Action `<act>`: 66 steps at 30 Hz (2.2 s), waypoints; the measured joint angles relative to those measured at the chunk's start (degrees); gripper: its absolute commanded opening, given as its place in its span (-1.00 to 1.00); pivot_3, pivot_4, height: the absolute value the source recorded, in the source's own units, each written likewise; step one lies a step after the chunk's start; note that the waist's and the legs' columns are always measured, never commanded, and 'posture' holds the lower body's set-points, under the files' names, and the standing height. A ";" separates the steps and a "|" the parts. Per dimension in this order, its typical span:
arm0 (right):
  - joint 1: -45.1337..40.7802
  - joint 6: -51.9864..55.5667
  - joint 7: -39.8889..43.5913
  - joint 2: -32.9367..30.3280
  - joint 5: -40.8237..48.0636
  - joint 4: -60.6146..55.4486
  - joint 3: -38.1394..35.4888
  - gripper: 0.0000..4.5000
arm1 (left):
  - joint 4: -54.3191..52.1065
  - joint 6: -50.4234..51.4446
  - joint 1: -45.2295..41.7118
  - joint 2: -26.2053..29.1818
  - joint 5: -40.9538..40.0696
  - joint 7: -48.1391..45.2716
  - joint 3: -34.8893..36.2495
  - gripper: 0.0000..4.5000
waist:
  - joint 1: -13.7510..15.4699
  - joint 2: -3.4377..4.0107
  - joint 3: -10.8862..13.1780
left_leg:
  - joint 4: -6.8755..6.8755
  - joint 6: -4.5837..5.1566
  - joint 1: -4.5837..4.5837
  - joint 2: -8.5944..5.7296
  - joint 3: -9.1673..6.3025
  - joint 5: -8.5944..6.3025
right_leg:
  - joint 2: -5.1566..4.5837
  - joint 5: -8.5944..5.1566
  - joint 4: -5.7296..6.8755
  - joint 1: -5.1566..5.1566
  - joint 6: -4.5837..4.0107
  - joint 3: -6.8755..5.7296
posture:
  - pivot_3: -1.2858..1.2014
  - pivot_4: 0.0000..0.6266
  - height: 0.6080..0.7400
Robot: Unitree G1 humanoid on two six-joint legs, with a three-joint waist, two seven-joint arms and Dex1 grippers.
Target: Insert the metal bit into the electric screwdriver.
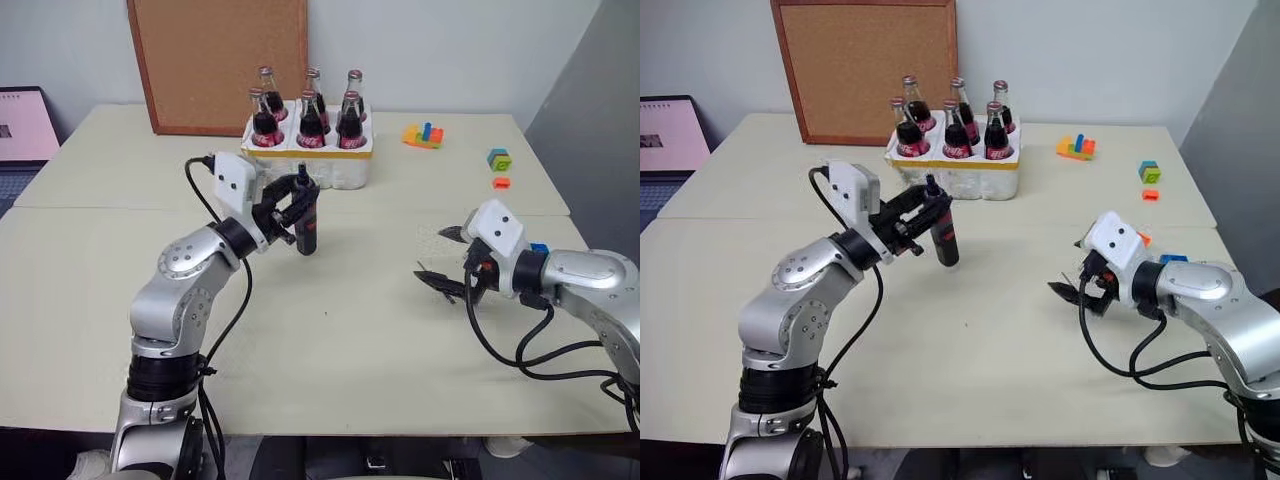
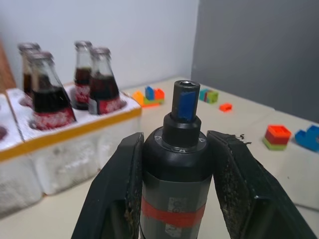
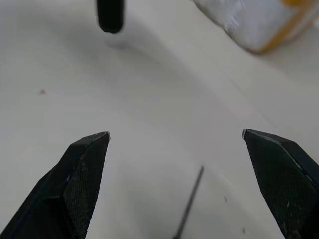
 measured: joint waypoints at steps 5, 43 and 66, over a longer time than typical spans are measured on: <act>-3.57 7.97 -3.65 -1.23 -3.18 4.96 3.60 1.00 | 2.30 -5.31 1.02 -2.35 3.66 -0.06 -3.25 -0.27 | 0.22 0.02 -0.01 | 0.00 0.01 -0.01 -0.02 -0.06 0.00 | 0.02 0.06 0.01 -0.01 -0.10 -0.08 | 0.03 -0.52 1.00; -19.69 31.39 -8.56 15.55 -7.93 23.82 11.56 -1.00 | 7.31 -18.45 3.28 -5.15 8.05 -1.28 -4.94 -0.27 | -0.03 0.08 -0.11 | 0.00 0.02 -0.02 -0.02 -0.03 0.00 | 0.03 0.10 -0.01 0.03 -0.03 -0.04 | 0.03 -0.52 1.00; -15.15 28.99 -22.88 30.72 -10.52 -4.08 -11.44 -1.00 | 5.77 -2.01 -7.18 -1.80 -4.45 -9.27 -3.16 -0.27 | -0.37 0.11 -0.08 | -0.13 0.02 -0.17 0.02 -0.10 0.00 | 0.08 0.08 -0.09 -0.19 -0.01 -0.07 | 0.03 -0.52 1.00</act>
